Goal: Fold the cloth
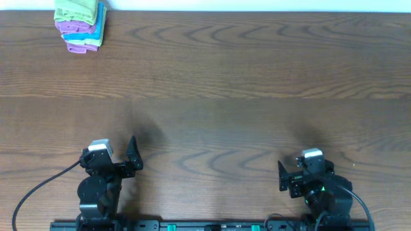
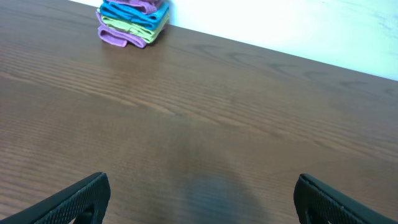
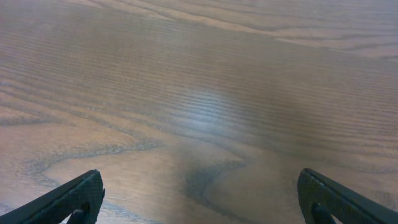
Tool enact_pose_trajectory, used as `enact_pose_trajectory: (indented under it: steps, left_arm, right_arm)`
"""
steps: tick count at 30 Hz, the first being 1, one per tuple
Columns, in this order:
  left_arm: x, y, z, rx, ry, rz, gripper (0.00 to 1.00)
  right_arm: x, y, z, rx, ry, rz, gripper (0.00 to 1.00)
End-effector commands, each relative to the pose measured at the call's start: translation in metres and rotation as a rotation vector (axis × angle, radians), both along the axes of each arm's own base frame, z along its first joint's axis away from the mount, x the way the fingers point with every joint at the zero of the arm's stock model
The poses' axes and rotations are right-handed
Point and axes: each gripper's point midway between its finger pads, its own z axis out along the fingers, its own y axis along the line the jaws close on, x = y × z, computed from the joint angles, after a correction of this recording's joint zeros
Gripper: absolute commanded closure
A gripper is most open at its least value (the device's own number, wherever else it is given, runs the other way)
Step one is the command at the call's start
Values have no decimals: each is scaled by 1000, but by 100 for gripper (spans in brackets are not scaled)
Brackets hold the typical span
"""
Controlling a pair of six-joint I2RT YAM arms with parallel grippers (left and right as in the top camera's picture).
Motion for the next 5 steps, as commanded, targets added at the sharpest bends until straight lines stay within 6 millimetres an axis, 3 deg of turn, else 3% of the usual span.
enact_pose_trajectory:
  steps: [1,5]
  left_arm:
    - [0,2,-11,11,20,11,5]
    - [0,2,-11,11,20,11,5]
  right_arm:
    - [0,4,-1,-1,-6,24,1]
    - [0,4,-1,-1,-6,24,1]
